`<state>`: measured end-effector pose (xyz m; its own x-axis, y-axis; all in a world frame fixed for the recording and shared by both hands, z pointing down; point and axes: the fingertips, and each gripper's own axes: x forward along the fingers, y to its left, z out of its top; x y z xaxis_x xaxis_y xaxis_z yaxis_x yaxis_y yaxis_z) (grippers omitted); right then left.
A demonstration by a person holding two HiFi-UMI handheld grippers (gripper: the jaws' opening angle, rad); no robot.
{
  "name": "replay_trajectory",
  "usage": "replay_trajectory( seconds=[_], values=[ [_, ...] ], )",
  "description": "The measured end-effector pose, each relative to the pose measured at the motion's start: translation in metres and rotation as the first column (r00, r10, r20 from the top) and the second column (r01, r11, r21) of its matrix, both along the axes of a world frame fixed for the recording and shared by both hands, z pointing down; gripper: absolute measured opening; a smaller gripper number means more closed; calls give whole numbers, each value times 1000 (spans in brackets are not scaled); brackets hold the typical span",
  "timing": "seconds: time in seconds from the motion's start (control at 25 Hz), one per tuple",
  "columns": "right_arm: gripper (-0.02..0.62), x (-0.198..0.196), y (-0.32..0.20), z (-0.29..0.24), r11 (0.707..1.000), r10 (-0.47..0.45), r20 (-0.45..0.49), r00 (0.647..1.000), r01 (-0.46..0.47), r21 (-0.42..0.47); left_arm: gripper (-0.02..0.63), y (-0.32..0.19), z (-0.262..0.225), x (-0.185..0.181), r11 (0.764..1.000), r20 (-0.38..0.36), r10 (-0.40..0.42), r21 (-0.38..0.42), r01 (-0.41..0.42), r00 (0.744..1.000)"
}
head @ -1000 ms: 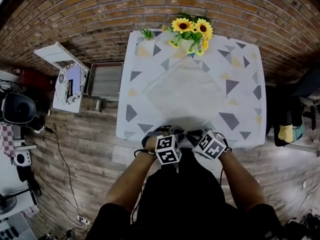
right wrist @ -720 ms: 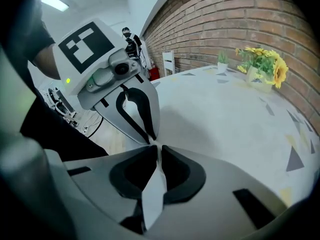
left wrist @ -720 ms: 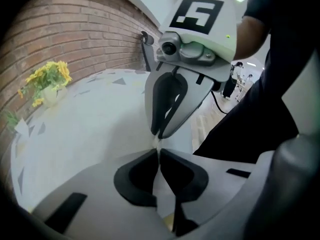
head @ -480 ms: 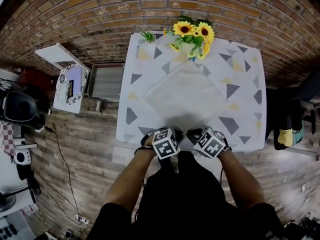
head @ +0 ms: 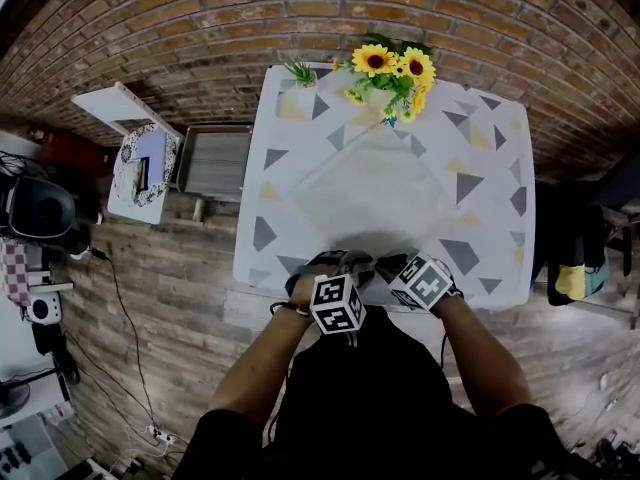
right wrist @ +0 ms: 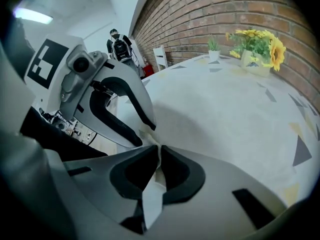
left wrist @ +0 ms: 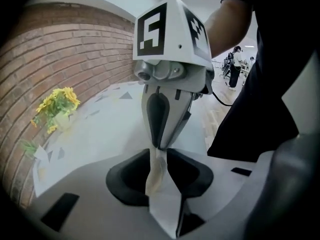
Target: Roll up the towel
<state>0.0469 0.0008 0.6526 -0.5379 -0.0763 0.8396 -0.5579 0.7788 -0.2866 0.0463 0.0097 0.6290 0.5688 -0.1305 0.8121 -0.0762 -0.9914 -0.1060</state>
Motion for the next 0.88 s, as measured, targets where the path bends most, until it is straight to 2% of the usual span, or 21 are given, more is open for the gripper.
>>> replay_trajectory(
  seconds=[0.16,0.32,0.48,0.64,0.72,0.8,0.88],
  values=[
    [43,2,0,-2,1000,6,14,1000,-6,-7,49,-3,9,1,999,17,-8,-36,8,1000],
    [51,2,0,-18,999,-10,31,999,9,36,34,-8,14,0,993,16,-37,-114,38,999],
    [66,-1,7,-29,978,-114,-13,993,114,177,34,-12,17,-1,976,-2,-85,-199,83,996],
    [92,-10,15,-22,956,-187,-52,981,194,219,34,-14,18,-3,958,-24,-131,-261,120,991],
    [107,-9,14,-12,952,-196,-91,976,211,219,35,-16,17,-5,959,-30,-144,-251,132,989],
    [109,-8,14,-5,950,-205,-121,971,227,215,44,-20,15,-9,968,-21,-154,-201,147,988],
    [100,-7,12,-1,948,-208,-136,969,234,215,129,-25,10,-16,981,5,-149,-123,148,989]
  ],
)
